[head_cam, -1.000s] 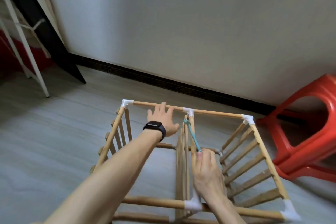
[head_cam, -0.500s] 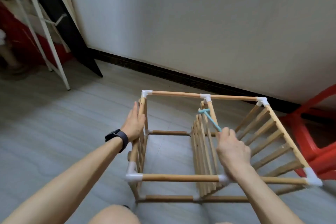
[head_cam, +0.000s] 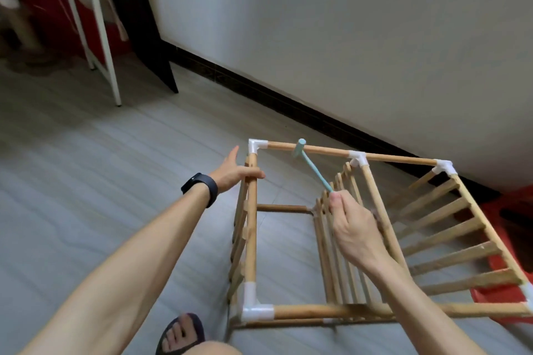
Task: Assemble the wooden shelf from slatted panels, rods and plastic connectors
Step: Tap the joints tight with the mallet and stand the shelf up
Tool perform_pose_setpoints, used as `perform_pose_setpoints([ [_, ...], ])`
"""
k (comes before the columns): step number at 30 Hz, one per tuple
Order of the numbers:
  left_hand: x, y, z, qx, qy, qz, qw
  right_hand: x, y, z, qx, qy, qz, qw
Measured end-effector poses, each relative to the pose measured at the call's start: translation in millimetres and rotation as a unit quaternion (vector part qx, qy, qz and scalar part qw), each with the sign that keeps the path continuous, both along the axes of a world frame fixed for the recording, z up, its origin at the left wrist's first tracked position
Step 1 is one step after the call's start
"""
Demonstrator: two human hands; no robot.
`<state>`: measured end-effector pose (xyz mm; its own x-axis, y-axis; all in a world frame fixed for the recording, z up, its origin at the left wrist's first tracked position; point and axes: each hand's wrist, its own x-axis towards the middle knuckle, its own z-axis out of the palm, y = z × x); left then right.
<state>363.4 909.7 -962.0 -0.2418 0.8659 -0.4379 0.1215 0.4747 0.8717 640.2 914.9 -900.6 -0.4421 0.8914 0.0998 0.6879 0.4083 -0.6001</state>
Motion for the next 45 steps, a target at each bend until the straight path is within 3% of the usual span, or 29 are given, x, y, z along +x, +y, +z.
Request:
perform_pose_setpoints([
  [5, 10, 11, -9, 0.046, -0.069, 0.002, 0.997, -58, 17, 7, -0.045, 0.032, 0.045, 0.997],
  [9, 6, 17, -19, 0.079, -0.066, 0.024, 0.994, -81, 27, 5, 0.073, 0.146, 0.042, 0.986],
  [10, 5, 18, -21, 0.083, -0.073, 0.028, 0.994, -87, 30, 5, 0.073, 0.121, 0.046, 0.989],
  [13, 6, 18, -25, 0.088, -0.079, 0.043, 0.992, -98, 33, 4, 0.024, -0.129, 0.067, 0.989],
  [14, 6, 19, -28, 0.089, -0.081, 0.048, 0.992, -99, 33, 3, 0.05, -0.113, 0.061, 0.99],
  [16, 4, 21, -31, 0.095, -0.083, 0.055, 0.991, -102, 29, 5, 0.124, 0.032, 0.046, 0.991],
  [17, 4, 22, -33, 0.096, -0.086, 0.057, 0.99, -103, 29, 3, 0.128, 0.041, 0.046, 0.99],
  [20, 5, 22, -36, 0.094, -0.097, 0.062, 0.989, -102, 28, -8, 0.042, -0.095, 0.049, 0.993],
  [22, 6, 23, -38, 0.101, -0.106, 0.06, 0.987, -98, 30, -10, 0.053, 0.009, 0.015, 0.998],
  [23, 5, 23, -38, 0.105, -0.101, 0.06, 0.988, -99, 32, -6, 0.059, 0.019, 0.014, 0.998],
  [25, 5, 25, -37, 0.103, -0.099, 0.053, 0.988, -95, 32, -3, 0.037, -0.102, 0.035, 0.993],
  [27, 4, 31, -32, 0.091, -0.095, 0.035, 0.991, -76, 32, -4, 0.039, -0.13, 0.02, 0.991],
  [30, -11, 48, -28, 0.073, -0.038, 0.006, 0.997, -35, 10, 9, 0.032, -0.031, -0.03, 0.999],
  [33, -21, 69, -14, 0.02, 0.07, 0.006, 0.997, 13, -32, -3, 0.035, -0.122, -0.077, 0.989],
  [35, -22, 79, 0, 0.003, 0.204, -0.007, 0.979, 35, -53, -23, 0.116, -0.168, -0.083, 0.975],
  [38, -7, 68, 24, 0.085, 0.344, -0.026, 0.935, 49, -53, -47, 0.11, -0.109, -0.118, 0.981],
  [41, 13, 11, 25, 0.192, 0.364, -0.066, 0.909, 50, -42, -60, 0.156, -0.107, -0.139, 0.972],
  [45, 25, -81, 1, 0.236, 0.406, -0.19, 0.862, 49, -25, -59, 0.186, -0.107, -0.133, 0.968],
])
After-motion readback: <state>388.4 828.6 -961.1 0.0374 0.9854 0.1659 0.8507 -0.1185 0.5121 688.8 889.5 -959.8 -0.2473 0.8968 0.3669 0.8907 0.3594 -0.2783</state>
